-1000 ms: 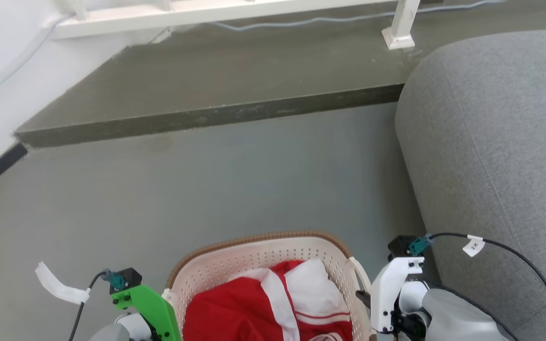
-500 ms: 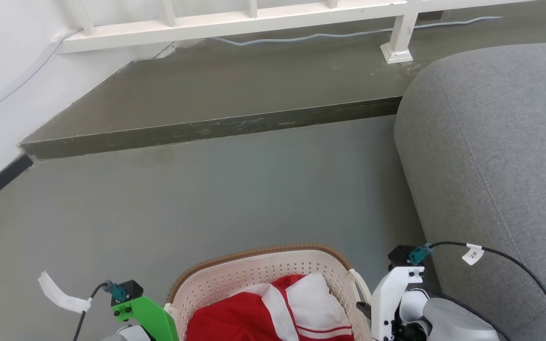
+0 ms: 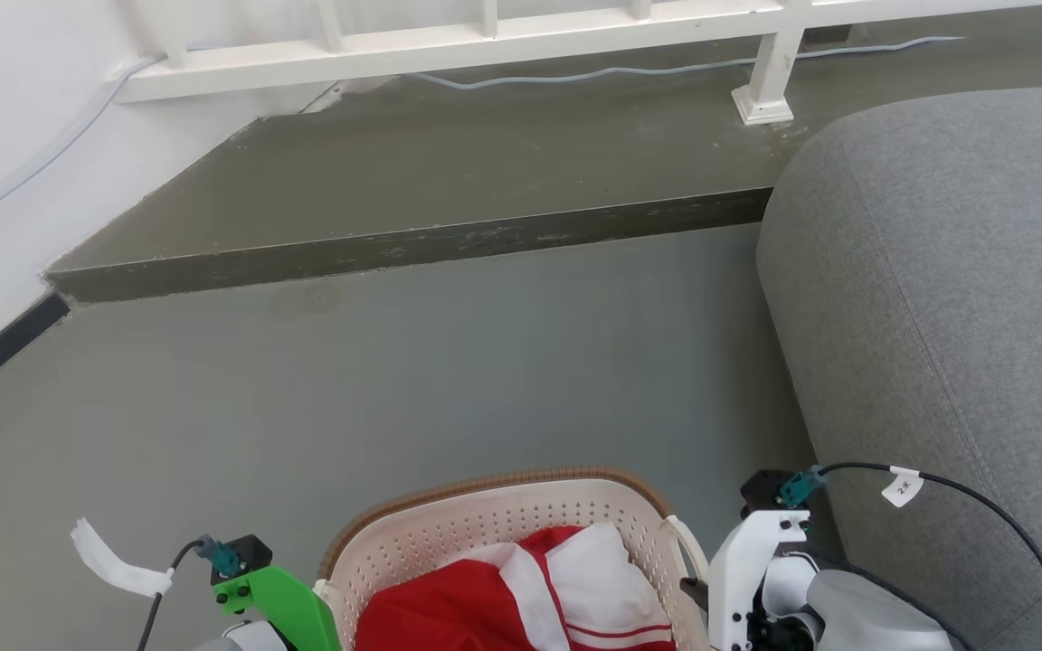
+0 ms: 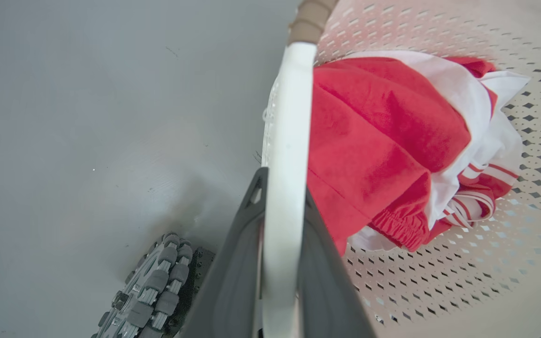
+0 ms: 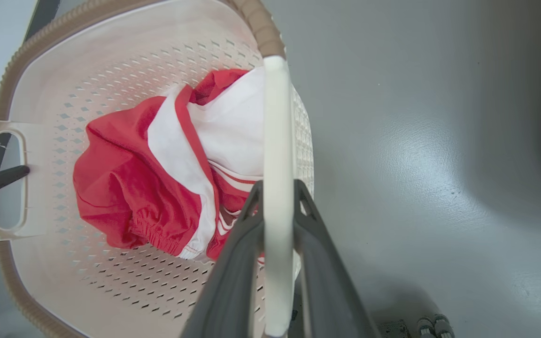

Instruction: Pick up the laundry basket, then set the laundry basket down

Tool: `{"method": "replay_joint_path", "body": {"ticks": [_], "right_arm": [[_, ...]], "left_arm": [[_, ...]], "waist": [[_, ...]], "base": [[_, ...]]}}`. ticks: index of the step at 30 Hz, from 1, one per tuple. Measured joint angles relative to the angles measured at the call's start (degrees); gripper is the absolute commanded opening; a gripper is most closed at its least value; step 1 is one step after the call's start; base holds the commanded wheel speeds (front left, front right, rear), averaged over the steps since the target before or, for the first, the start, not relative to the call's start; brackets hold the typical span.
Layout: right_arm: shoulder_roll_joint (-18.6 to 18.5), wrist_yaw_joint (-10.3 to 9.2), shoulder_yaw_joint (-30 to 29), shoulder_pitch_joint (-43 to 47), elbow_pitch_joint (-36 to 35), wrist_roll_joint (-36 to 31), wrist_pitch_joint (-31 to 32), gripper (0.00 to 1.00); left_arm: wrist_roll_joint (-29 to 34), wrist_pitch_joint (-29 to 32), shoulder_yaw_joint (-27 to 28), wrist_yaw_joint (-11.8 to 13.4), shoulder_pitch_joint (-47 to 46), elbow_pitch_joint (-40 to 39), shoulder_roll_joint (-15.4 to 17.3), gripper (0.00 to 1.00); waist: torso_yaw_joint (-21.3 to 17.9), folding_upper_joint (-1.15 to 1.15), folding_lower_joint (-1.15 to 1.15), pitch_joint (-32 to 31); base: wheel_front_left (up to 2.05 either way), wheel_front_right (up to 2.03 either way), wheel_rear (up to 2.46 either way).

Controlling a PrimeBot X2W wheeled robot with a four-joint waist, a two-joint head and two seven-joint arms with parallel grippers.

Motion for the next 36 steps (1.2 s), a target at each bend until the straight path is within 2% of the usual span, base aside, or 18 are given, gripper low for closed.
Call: {"method": "replay_joint_path", "body": {"ticks": [18, 36], "right_arm": [[-0.1, -1.0, 0.7, -1.7, -0.2, 0.6, 0.0, 0.0], [-0.4, -3.0, 0.0, -11.1, -1.2, 1.1, -2.6, 0.0]], "left_arm": [[-1.0, -1.0, -1.0, 1.0, -0.1, -1.8, 0.2, 0.0], [0.1, -5.1, -1.4, 2.3, -8.7, -4.1, 0.8, 0.0]], "waist": [[0.0, 0.0, 0.0, 2.5], [-1.3, 0.0, 0.0, 11.8]], "base": [[0.0, 0.0, 0.0], [0.0, 0.0, 0.0]]}}
